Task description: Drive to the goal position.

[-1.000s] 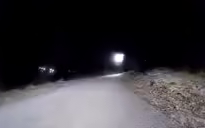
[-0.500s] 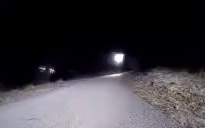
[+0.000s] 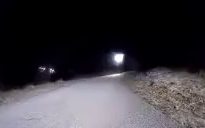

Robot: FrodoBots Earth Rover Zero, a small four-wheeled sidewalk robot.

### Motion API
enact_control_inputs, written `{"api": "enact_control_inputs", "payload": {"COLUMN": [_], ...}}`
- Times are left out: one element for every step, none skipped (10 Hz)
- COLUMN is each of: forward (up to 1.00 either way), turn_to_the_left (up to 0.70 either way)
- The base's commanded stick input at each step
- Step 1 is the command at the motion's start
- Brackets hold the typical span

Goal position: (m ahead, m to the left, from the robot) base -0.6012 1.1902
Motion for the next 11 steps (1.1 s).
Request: {"api": "enact_control_inputs", "payload": {"forward": [0.0,0.0,0.0,0.0,0.0,0.0,0.0,0.0,0.0,0.0,0.0], "turn_to_the_left": [-0.01,0.0,0.0,0.0,0.0,-0.2,-0.61,-1.0,-1.0,-0.31,0.0]}}
